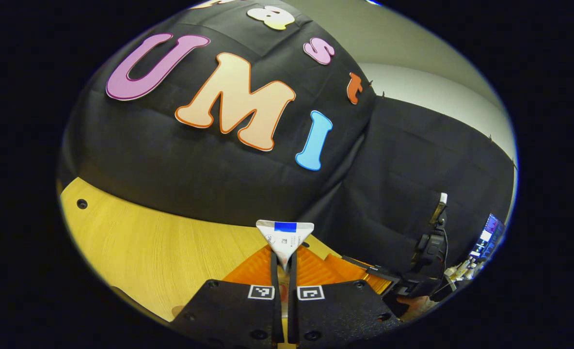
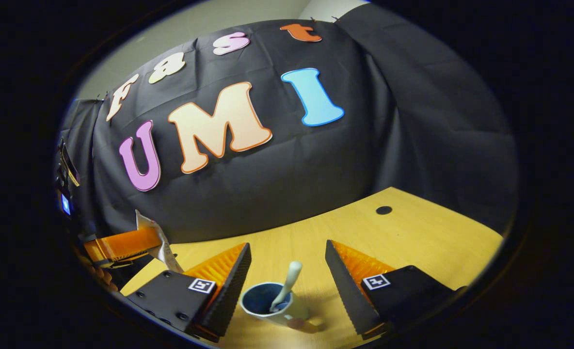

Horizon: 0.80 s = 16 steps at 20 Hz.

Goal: Put the toothbrush and toothpaste on the desktop into the cup, then pick up the cup and place it on the coaster on the desktop.

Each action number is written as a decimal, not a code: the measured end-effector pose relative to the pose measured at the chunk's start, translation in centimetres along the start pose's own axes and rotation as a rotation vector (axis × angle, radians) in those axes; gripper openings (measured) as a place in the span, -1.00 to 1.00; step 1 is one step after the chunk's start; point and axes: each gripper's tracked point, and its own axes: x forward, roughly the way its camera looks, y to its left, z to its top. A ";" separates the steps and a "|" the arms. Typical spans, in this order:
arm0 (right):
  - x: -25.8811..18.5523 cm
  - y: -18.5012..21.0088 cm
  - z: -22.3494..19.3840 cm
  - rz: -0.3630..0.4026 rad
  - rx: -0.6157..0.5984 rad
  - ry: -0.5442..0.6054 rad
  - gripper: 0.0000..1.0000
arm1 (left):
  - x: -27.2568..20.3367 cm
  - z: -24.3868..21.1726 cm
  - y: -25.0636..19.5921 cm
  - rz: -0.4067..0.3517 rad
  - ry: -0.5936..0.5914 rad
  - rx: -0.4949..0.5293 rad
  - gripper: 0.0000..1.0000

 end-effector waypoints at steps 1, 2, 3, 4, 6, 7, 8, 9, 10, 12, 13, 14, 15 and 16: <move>-0.6 -1.3 0.3 -0.037 -0.019 -0.010 0.88 | 0.0 0.2 -0.2 0.000 -0.003 0.008 -0.95; -1.5 -2.5 0.3 -0.066 -0.037 -0.011 0.80 | 0.3 0.3 -0.7 -0.007 -0.008 0.015 -0.95; -2.5 -3.4 0.4 -0.092 -0.053 -0.007 0.81 | 0.8 0.5 -1.4 -0.021 -0.011 0.018 -0.95; -3.4 -4.4 0.3 -0.112 -0.066 0.002 0.82 | 1.3 0.4 -2.0 -0.039 -0.013 0.017 -0.96; -5.0 -5.7 0.1 -0.138 -0.082 0.019 0.84 | 2.2 0.1 -2.9 -0.062 -0.020 0.013 -0.95; -5.8 -6.4 -0.1 -0.154 -0.090 0.021 0.88 | 2.9 -0.3 -3.2 -0.074 -0.021 0.014 -0.95; -6.4 -7.2 -0.2 -0.172 -0.095 0.023 0.90 | 3.4 -0.9 -3.5 -0.083 -0.014 0.015 -0.95; -6.9 -7.9 -0.5 -0.191 -0.097 0.024 0.90 | 3.8 -1.6 -3.6 -0.091 -0.008 0.017 -0.95; -7.4 -8.7 -0.7 -0.210 -0.094 0.025 0.90 | 4.3 -2.0 -3.6 -0.098 -0.010 0.016 -0.95; -8.2 -9.8 -1.3 -0.234 -0.079 0.033 0.90 | 4.9 -3.2 -3.8 -0.121 -0.006 0.011 -0.95; -8.6 -10.2 -1.7 -0.246 -0.073 0.036 0.90 | 5.2 -4.0 -3.7 -0.125 0.005 0.012 -0.95; -8.8 -10.6 -1.7 -0.256 -0.070 0.034 0.90 | 5.3 -4.6 -3.6 -0.128 0.012 0.018 -0.95; -9.2 -10.9 -1.8 -0.264 -0.069 0.031 0.90 | 5.4 -5.2 -3.6 -0.129 0.019 0.029 -0.95; -9.5 -11.0 -1.9 -0.267 -0.071 0.030 0.90 | 5.4 -5.4 -3.6 -0.135 0.012 0.044 -0.95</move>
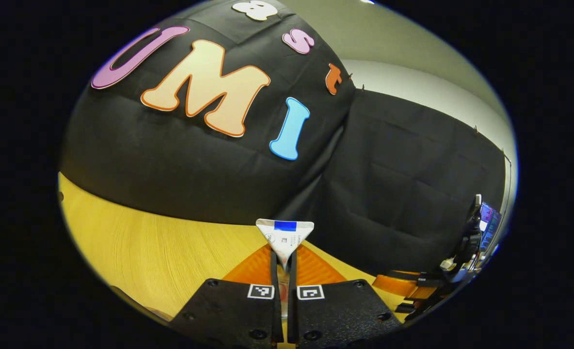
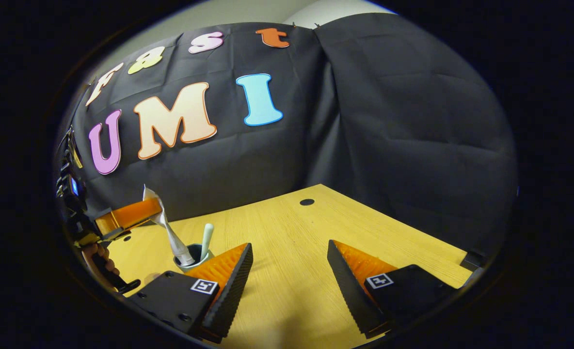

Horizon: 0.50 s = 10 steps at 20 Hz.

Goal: Put the toothbrush and toothpaste on the desktop into the cup, then pick up the cup and place it on the coaster on the desktop.

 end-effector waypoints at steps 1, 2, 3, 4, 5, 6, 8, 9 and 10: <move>-0.1 -0.2 -0.2 -0.004 -0.004 0.002 0.90 | 0.0 -0.2 -0.1 -0.007 -0.004 0.014 -0.95; -0.2 -0.3 -0.4 -0.005 -0.008 0.004 0.90 | 0.1 -0.5 -0.2 -0.015 -0.007 0.022 -0.95; -0.1 -0.4 -0.5 -0.007 -0.011 0.006 0.90 | 0.1 -0.9 -0.4 -0.022 -0.004 0.025 -0.95; -0.1 -0.5 -0.6 -0.009 -0.013 0.008 0.90 | 0.3 -1.2 -0.5 -0.026 -0.007 0.027 -0.95; -0.3 -0.5 -0.7 -0.011 -0.013 0.009 0.90 | 0.3 -1.6 -0.4 -0.022 0.000 0.030 -0.94; -0.5 -0.5 -0.5 -0.011 -0.014 0.001 0.90 | 0.2 -2.1 -0.2 -0.012 0.008 0.042 -0.94; -0.8 -0.1 -0.5 -0.006 -0.021 -0.009 0.90 | 0.1 -3.1 0.2 0.004 0.022 0.064 -0.92; -1.0 0.1 -0.6 -0.001 -0.024 -0.009 0.90 | 0.1 -3.5 0.3 0.010 0.028 0.066 -0.92; -1.2 0.3 -0.5 0.005 -0.025 -0.007 0.76 | -0.2 -3.8 0.3 0.008 0.028 0.060 -0.87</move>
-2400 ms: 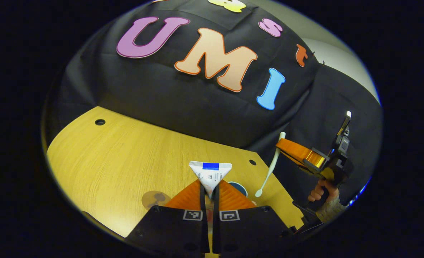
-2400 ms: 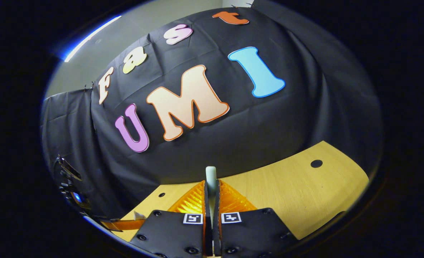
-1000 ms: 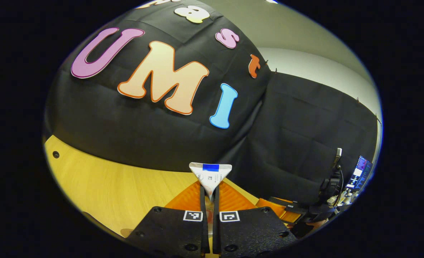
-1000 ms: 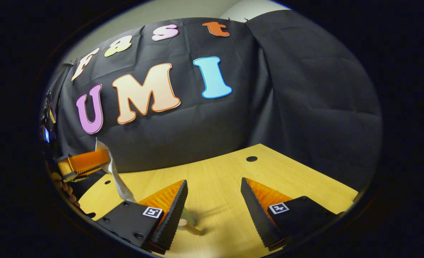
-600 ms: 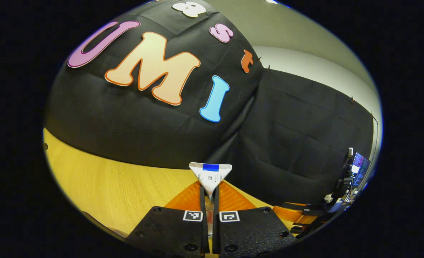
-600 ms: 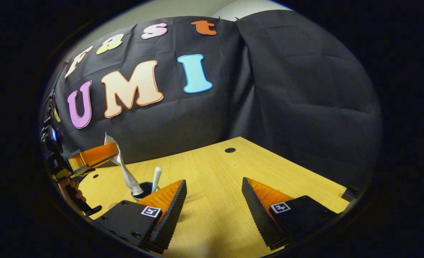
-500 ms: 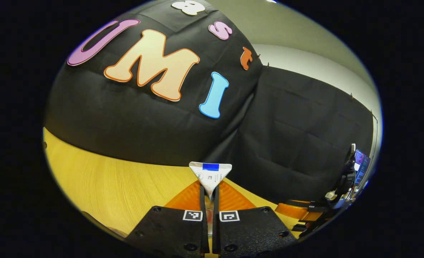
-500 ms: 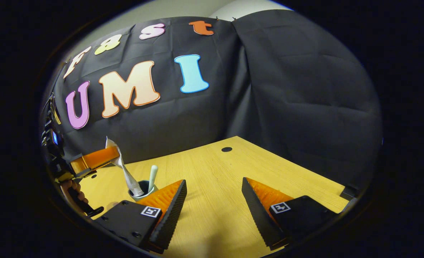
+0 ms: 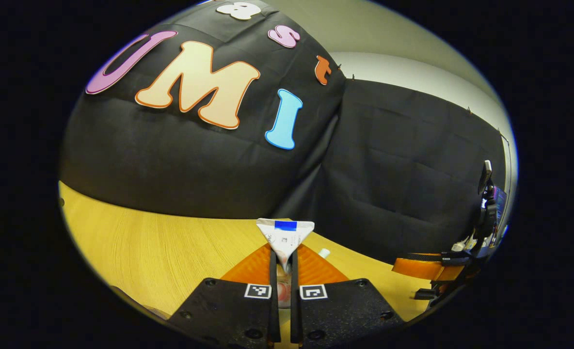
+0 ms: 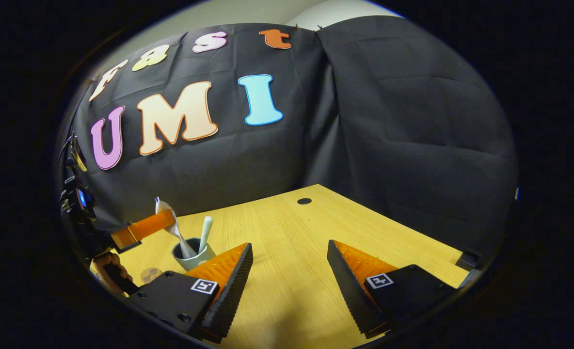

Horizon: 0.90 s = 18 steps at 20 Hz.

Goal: Put the toothbrush and toothpaste on the desktop into the cup, then pick up the cup and place it on the coaster on the desktop.

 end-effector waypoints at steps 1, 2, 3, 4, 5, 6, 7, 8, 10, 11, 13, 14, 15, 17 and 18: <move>-0.1 0.2 0.0 0.004 -0.002 0.002 0.76 | -0.2 0.1 -0.3 -0.010 -0.016 -0.012 -0.78; -0.2 0.4 -0.1 0.008 -0.004 0.004 0.76 | 0.0 0.4 -0.4 -0.017 -0.023 -0.024 -0.77; -0.3 0.7 -0.1 0.013 -0.006 0.007 0.76 | -0.4 0.4 -0.6 -0.022 -0.024 -0.031 -0.56; -0.5 0.9 0.0 0.021 -0.007 0.012 0.76 | -0.8 0.3 -0.6 -0.015 -0.018 -0.028 -0.16; -0.6 1.1 -0.1 0.030 -0.011 0.018 0.76 | -1.2 0.6 -0.5 -0.006 -0.012 -0.017 0.25; -0.6 1.5 -0.2 0.043 -0.017 0.026 0.76 | -1.6 1.0 -0.3 0.010 -0.015 -0.002 0.39; -0.8 1.9 -0.1 0.060 -0.024 0.038 0.76 | -2.1 1.6 -0.2 0.027 -0.027 0.014 0.66; -0.8 2.5 0.0 0.079 -0.034 0.049 0.76 | -2.7 2.5 0.0 0.048 -0.043 0.028 0.76; -0.5 3.7 0.3 0.125 -0.059 0.070 0.76 | -3.7 3.9 0.9 0.097 -0.063 0.038 0.87; -0.5 4.4 0.4 0.152 -0.072 0.082 0.91 | -4.4 4.5 1.3 0.121 -0.071 0.036 0.87; -0.2 6.3 0.8 0.219 -0.101 0.109 0.80 | -5.9 5.6 2.4 0.178 -0.076 0.028 0.87; 0.1 7.3 1.0 0.252 -0.117 0.125 0.97 | -6.8 6.1 3.2 0.216 -0.077 0.033 0.87; 0.5 8.2 1.1 0.284 -0.135 0.133 0.97 | -7.8 6.5 4.1 0.258 -0.078 0.040 0.87; 1.1 10.1 0.8 0.358 -0.166 0.173 0.89 | -10.0 7.3 6.1 0.350 -0.073 0.050 0.87; 1.4 11.1 0.3 0.397 -0.175 0.207 0.97 | -11.2 7.5 7.0 0.398 -0.069 0.051 0.88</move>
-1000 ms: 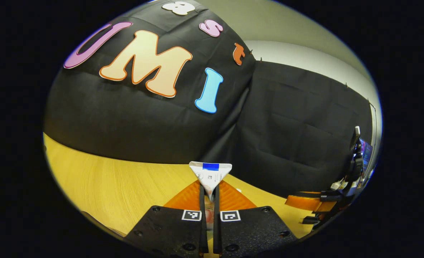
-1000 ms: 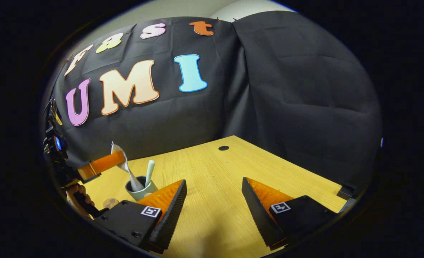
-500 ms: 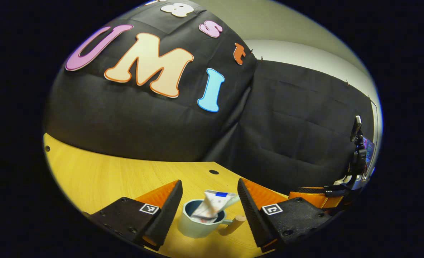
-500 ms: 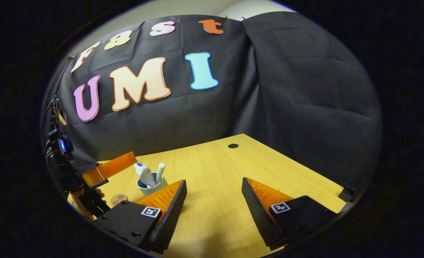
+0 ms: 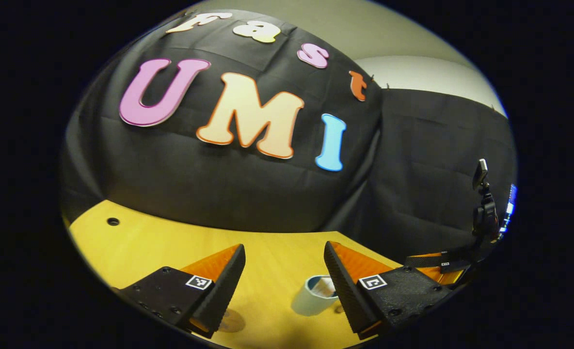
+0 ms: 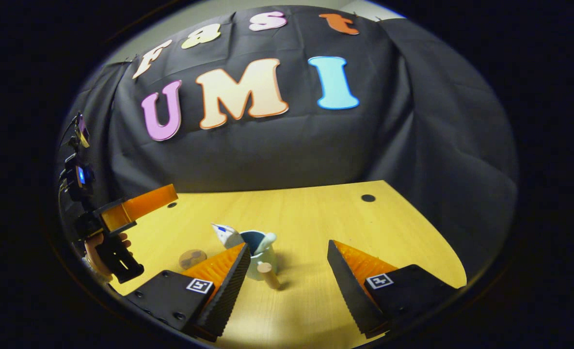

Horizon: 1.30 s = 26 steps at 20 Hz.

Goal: Put the toothbrush and toothpaste on the desktop into the cup, then pick up the cup and place it on the coaster on the desktop.

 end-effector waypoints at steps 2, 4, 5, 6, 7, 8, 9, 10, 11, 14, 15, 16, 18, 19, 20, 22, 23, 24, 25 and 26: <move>1.0 1.2 -1.3 0.076 -0.022 0.079 0.96 | -1.7 0.5 2.4 0.091 0.001 -0.002 0.87; 2.0 1.7 -3.3 0.128 -0.050 0.166 0.97 | -3.6 0.6 4.6 0.180 0.002 -0.009 0.87; 2.8 1.7 -4.1 0.143 -0.069 0.210 0.97 | -4.4 0.5 5.4 0.223 0.006 -0.014 0.87; 3.5 1.6 -5.0 0.154 -0.093 0.255 0.97 | -5.3 0.4 6.1 0.263 0.010 -0.019 0.88; 3.8 1.6 -6.0 0.169 -0.115 0.295 0.97 | -6.3 0.2 6.8 0.299 0.013 -0.024 0.88; 4.2 1.7 -6.6 0.184 -0.138 0.334 0.87 | -7.3 0.0 7.2 0.335 0.017 -0.029 0.87; 4.5 2.0 -7.2 0.200 -0.160 0.367 0.97 | -8.2 -0.4 7.7 0.368 0.024 -0.034 0.89; 4.9 2.1 -7.8 0.217 -0.179 0.396 0.89 | -9.2 -0.8 8.0 0.398 0.033 -0.037 0.88; 5.4 2.2 -8.4 0.229 -0.194 0.423 0.87 | -10.1 -1.3 8.2 0.427 0.044 -0.038 0.87; 6.6 2.4 -9.4 0.243 -0.215 0.499 0.97 | -12.7 -2.8 8.8 0.495 0.078 -0.037 0.88; 7.2 2.3 -9.8 0.236 -0.223 0.518 0.97 | -13.4 -3.1 9.0 0.513 0.092 -0.035 0.88; 7.4 2.4 -9.9 0.235 -0.227 0.543 0.87 | -14.2 -3.5 9.0 0.529 0.105 -0.037 0.88; 7.8 2.2 -10.1 0.222 -0.241 0.584 0.90 | -15.2 -4.2 9.0 0.538 0.127 -0.054 0.88; 8.1 2.2 -10.3 0.220 -0.246 0.596 0.72 | -15.6 -4.8 8.9 0.540 0.143 -0.067 0.87; 8.2 2.2 -10.4 0.219 -0.253 0.616 0.78 | -16.0 -5.2 8.7 0.540 0.160 -0.077 0.87; 8.2 2.5 -10.4 0.228 -0.272 0.650 0.65 | -16.5 -5.7 8.5 0.545 0.188 -0.085 0.89; 8.3 2.6 -10.6 0.236 -0.287 0.664 0.62 | -16.7 -5.8 8.6 0.549 0.193 -0.087 0.89; 8.3 2.7 -10.5 0.240 -0.307 0.680 0.51 | -16.7 -6.0 8.5 0.550 0.199 -0.090 0.89; 8.3 3.1 -10.8 0.259 -0.315 0.698 0.51 | -16.8 -6.1 8.4 0.549 0.199 -0.092 0.89; 8.2 3.4 -10.9 0.268 -0.318 0.713 0.36 | -16.7 -6.1 8.4 0.549 0.196 -0.092 0.89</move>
